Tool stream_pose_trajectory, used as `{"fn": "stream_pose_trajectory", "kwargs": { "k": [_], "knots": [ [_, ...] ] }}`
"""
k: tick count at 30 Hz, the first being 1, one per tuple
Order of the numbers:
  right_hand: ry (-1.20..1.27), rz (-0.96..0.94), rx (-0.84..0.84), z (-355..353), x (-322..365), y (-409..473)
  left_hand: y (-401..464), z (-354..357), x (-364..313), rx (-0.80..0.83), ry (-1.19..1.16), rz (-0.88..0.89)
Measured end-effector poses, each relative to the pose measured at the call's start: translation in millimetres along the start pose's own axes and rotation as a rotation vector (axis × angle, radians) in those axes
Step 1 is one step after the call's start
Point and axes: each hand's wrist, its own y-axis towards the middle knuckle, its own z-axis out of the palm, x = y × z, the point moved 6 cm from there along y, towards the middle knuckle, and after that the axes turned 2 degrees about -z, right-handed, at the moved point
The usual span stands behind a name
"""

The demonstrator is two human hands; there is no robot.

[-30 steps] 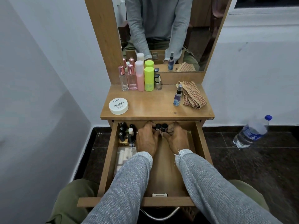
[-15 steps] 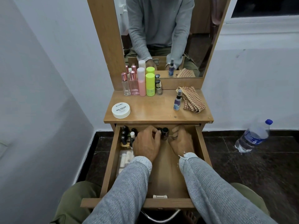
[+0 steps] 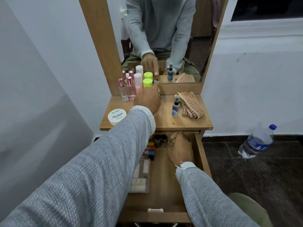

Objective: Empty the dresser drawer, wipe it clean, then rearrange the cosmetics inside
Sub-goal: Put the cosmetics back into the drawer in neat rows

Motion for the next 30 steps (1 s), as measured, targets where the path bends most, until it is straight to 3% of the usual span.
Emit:
{"fn": "stream_pose_trajectory", "kwargs": {
  "k": [5,10,18,30],
  "knots": [
    [-0.009,-0.023,-0.016,1.2,0.2,0.6,12.7,12.2,-1.4,0.075,0.091,-0.033],
    [-0.015,-0.052,-0.014,5.6,1.2,0.0,14.7,6.0,-3.7,-0.083,0.026,0.027],
    [0.012,-0.055,-0.012,5.4,2.0,0.0,9.7,8.8,-6.1,-0.147,-0.038,0.095],
    [0.02,-0.05,-0.069,-8.2,8.1,-5.4,-68.9,-13.6,33.5,-0.247,-0.668,-0.024]
  ]
}}
